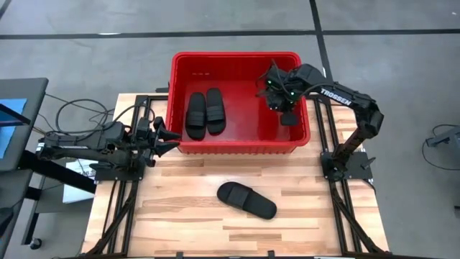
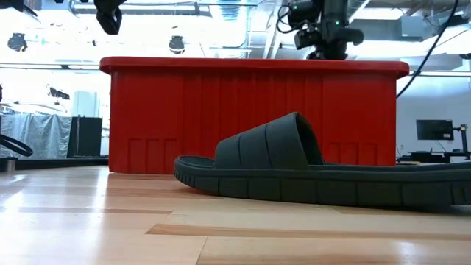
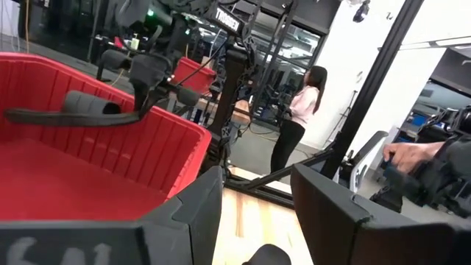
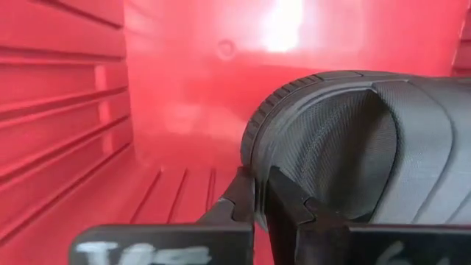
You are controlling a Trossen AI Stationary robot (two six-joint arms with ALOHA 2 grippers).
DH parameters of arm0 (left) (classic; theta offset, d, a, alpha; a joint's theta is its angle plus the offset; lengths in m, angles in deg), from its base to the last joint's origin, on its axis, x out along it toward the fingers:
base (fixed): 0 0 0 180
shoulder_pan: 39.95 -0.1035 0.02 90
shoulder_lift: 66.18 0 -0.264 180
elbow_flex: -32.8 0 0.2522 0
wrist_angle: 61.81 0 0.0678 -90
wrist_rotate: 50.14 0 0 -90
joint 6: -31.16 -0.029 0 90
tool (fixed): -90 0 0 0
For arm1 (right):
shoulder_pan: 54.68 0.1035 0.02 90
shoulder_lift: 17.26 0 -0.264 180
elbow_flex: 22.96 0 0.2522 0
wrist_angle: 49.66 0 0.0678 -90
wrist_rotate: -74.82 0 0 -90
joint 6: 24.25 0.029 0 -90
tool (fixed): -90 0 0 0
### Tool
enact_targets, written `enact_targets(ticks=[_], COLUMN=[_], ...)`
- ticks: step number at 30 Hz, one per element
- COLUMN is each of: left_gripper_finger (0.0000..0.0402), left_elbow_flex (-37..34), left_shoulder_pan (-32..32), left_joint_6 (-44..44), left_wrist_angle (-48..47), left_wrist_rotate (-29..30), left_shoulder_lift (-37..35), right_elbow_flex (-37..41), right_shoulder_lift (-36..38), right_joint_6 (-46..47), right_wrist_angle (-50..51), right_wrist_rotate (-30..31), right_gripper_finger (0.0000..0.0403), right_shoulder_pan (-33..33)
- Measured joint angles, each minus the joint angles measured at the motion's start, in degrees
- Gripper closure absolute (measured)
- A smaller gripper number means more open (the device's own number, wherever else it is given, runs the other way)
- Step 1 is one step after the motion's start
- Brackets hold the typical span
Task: Pick and place slides into bin
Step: Put the black slide into the red bin
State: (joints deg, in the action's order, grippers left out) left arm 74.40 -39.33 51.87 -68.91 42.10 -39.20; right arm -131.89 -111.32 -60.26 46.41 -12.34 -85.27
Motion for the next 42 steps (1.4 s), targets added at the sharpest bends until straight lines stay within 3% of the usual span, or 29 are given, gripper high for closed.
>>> enact_targets(ticks=[26,33,42], left_gripper_finger=[0.0248,0.0248,0.0248], left_elbow_flex=[0.01,0.02,0.02], left_shoulder_pan=[0.0,0.0,0.0], left_joint_6=[1.25,1.55,2.25], left_wrist_angle=[0.09,0.09,0.09], left_wrist_rotate=[0.81,0.81,0.81], left_shoulder_lift=[0.02,0.02,0.02], right_elbow_flex=[16.72,17.76,17.76], right_shoulder_lift=[0.0,0.0,0.0], right_joint_6=[-0.49,-0.6,-0.57], right_wrist_angle=[-14.91,-17.59,-18.12], right_wrist_rotate=[-1.45,-1.35,-1.36], right_gripper_finger=[0.0403,0.0402,0.0354], right_shoulder_pan=[-2.25,-2.16,-2.03])
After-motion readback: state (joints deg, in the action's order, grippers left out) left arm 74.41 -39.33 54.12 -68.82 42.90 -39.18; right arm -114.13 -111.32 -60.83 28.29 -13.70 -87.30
